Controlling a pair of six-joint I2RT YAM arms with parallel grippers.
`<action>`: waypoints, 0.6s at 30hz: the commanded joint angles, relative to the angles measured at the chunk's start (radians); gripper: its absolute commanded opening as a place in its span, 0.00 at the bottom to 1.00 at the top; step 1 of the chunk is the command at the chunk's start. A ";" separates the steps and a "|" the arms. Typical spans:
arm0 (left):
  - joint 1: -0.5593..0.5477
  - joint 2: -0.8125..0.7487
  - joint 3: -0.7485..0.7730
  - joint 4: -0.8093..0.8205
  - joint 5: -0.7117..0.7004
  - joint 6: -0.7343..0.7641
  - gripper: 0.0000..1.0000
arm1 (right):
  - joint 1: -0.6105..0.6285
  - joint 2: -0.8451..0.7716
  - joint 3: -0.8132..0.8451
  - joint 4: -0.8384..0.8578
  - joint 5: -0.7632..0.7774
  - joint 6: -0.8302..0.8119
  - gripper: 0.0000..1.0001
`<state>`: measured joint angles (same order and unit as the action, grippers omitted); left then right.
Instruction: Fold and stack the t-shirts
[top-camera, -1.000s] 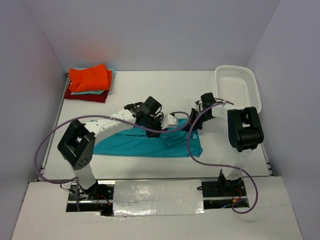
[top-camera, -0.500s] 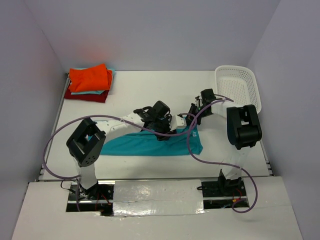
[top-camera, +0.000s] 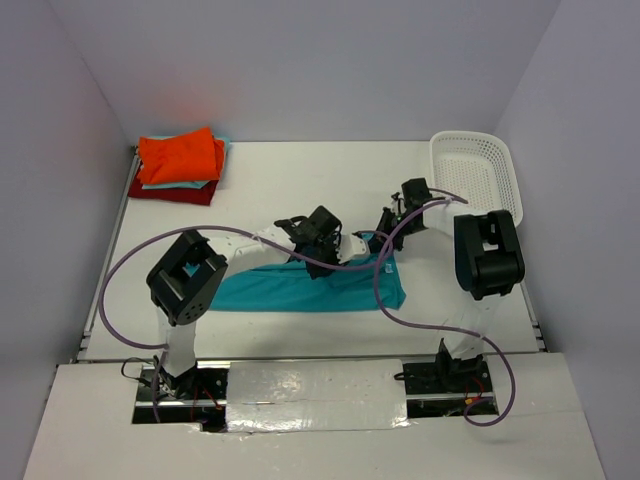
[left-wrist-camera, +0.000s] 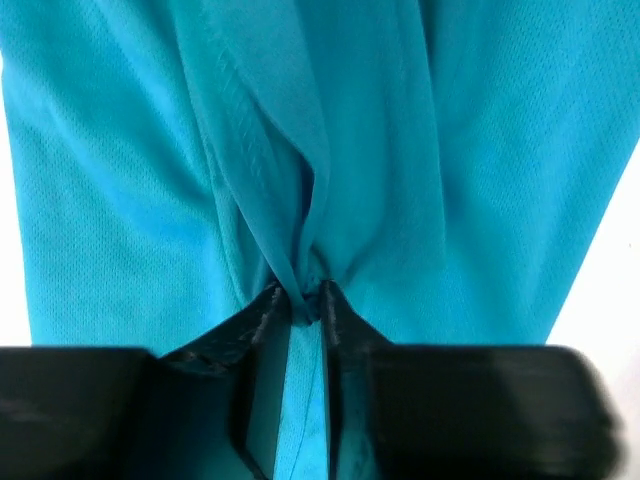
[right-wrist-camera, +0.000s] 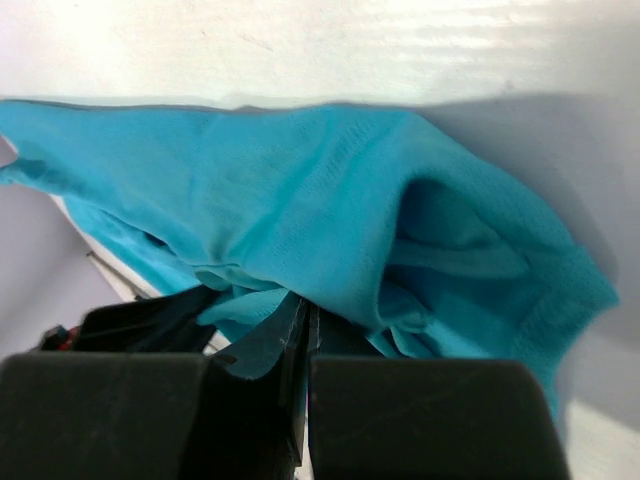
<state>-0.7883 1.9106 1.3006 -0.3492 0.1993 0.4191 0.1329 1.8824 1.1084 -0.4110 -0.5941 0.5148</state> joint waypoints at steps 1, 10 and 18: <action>0.021 -0.044 0.061 -0.068 0.041 0.021 0.31 | -0.004 -0.091 -0.012 -0.031 0.054 -0.036 0.00; 0.027 -0.045 0.094 -0.102 0.060 0.038 0.00 | -0.003 -0.158 -0.045 -0.049 0.069 -0.055 0.00; 0.029 -0.074 0.121 -0.217 0.153 0.138 0.00 | 0.019 -0.308 -0.159 -0.078 0.125 -0.059 0.00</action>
<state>-0.7597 1.8984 1.4014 -0.4976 0.2703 0.4946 0.1360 1.6623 0.9939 -0.4721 -0.4995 0.4667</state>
